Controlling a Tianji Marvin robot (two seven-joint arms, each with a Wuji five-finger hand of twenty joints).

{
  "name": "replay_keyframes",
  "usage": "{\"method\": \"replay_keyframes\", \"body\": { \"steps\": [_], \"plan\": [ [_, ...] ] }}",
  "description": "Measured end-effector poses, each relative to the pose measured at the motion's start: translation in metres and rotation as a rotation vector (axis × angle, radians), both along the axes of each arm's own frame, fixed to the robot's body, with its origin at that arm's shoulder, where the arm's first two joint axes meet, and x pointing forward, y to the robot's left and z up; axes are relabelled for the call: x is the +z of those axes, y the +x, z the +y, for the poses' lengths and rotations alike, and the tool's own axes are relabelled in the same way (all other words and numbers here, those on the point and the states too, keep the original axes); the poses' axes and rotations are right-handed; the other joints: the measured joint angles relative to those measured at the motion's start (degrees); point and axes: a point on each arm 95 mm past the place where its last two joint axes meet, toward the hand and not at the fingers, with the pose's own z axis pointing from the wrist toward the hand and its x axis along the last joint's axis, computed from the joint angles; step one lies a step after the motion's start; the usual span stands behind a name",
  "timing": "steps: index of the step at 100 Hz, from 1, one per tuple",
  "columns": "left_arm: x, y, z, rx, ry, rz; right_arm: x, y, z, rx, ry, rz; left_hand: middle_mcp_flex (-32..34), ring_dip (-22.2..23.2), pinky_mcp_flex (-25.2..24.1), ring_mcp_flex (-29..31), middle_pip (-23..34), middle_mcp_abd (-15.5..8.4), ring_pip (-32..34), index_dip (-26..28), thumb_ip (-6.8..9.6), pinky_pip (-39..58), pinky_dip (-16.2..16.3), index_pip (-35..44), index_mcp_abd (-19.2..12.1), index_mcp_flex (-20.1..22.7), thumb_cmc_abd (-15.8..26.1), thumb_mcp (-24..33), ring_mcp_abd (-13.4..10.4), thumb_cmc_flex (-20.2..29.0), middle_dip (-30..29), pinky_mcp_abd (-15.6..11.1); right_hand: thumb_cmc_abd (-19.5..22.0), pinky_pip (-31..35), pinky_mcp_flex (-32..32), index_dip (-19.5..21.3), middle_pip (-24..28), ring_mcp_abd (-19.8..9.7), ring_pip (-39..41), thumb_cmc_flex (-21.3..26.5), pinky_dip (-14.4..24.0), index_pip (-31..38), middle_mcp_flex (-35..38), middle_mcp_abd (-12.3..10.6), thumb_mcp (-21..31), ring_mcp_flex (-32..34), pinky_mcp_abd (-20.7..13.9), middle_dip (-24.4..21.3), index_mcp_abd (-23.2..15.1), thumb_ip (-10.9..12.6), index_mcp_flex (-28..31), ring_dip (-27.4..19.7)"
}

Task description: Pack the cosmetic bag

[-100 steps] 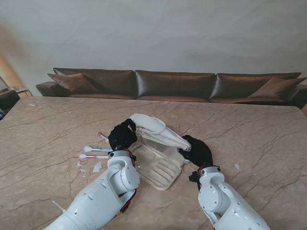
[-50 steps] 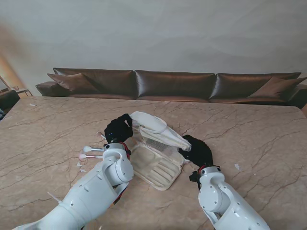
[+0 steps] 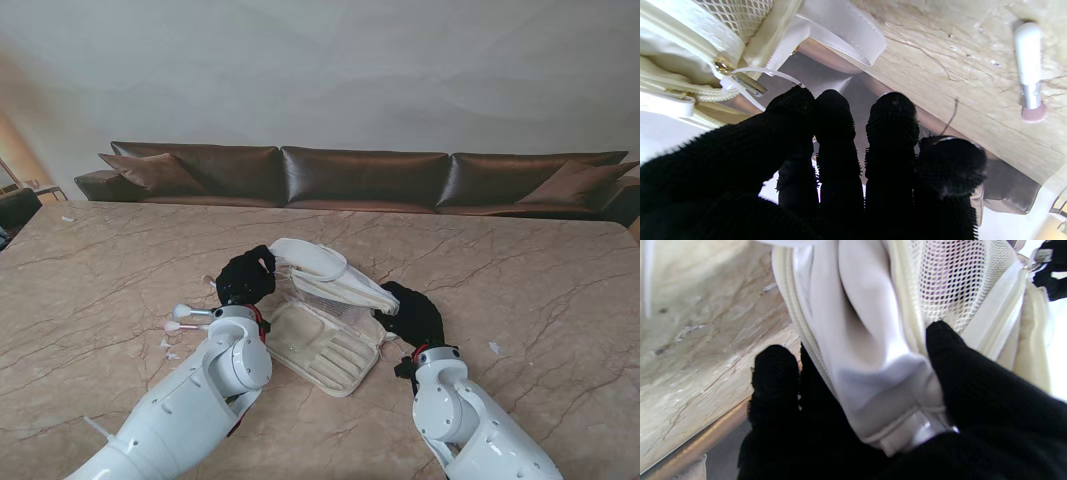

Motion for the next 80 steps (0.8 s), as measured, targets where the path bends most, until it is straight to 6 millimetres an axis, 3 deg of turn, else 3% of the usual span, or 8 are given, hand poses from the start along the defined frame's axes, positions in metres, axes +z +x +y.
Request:
{"method": "replay_keyframes", "body": {
  "steps": [33,61,66,71,80],
  "plan": [
    [-0.002,-0.032,-0.005,-0.036,-0.116,0.050,0.000,0.002,0.004,-0.030,0.001,0.008,1.11,0.11,-3.04,-0.21,-9.12,2.29,-3.90,-5.11,0.09,0.00,-0.06,-1.56,2.95,0.16,-0.53,5.88,2.97,-1.79,2.07,2.56,-0.26,1.01,0.60,0.00,0.00,0.00,0.62,0.51,-0.03,1.09,0.58,0.00,1.82,0.52,0.00,-0.01,-0.13,-0.18,1.44,0.00],
    [-0.015,-0.047,-0.018,-0.113,-0.171,0.084,0.001,0.004,0.008,-0.028,0.000,0.013,-1.14,0.19,-9.63,-5.51,-14.81,4.41,-7.68,-10.70,0.29,-0.68,0.40,-5.31,5.47,0.62,2.74,4.16,4.70,-3.17,-0.11,3.69,-0.27,1.02,0.61,0.00,0.00,0.00,0.74,0.60,-0.60,1.77,0.58,0.00,2.29,0.58,0.00,-0.01,-0.13,-0.05,1.80,0.01],
    [-0.017,-0.049,-0.020,-0.128,-0.173,0.086,0.001,0.004,0.008,-0.028,0.000,0.014,-2.90,0.19,-11.29,-6.73,-15.38,5.06,-8.73,-12.21,1.71,-1.47,1.50,-6.71,6.17,0.55,4.03,2.63,4.86,-3.24,-1.25,3.73,-0.27,1.02,0.61,0.00,0.00,0.00,0.74,0.61,-0.60,2.09,0.58,0.00,2.30,0.58,0.00,-0.01,-0.13,-0.05,1.81,0.01],
    [-0.019,-0.050,-0.022,-0.142,-0.172,0.087,0.002,0.004,0.008,-0.027,0.000,0.015,-4.61,0.19,-13.64,-8.61,-15.38,5.12,-10.14,-13.41,4.41,-2.86,2.84,-8.12,6.44,0.08,6.05,0.94,4.89,-5.50,-2.84,3.76,-0.27,1.02,0.61,0.00,0.00,0.00,0.74,1.08,-0.61,2.13,0.58,0.00,2.30,0.58,0.00,-0.01,-0.13,-0.04,2.03,0.02],
    [-0.022,-0.052,-0.025,-0.170,-0.150,0.094,0.002,0.004,0.008,-0.026,0.000,0.018,-9.47,0.00,-18.35,-13.15,-15.57,5.93,-13.61,-15.75,5.73,-5.83,5.51,-11.68,7.94,-0.68,7.25,-1.76,5.87,-7.49,-8.17,3.81,-0.27,1.05,0.61,0.00,0.00,0.00,0.74,1.10,-0.62,2.13,0.58,0.00,2.30,0.58,0.00,-0.01,-0.13,-0.04,2.27,0.02]
  ]
}}
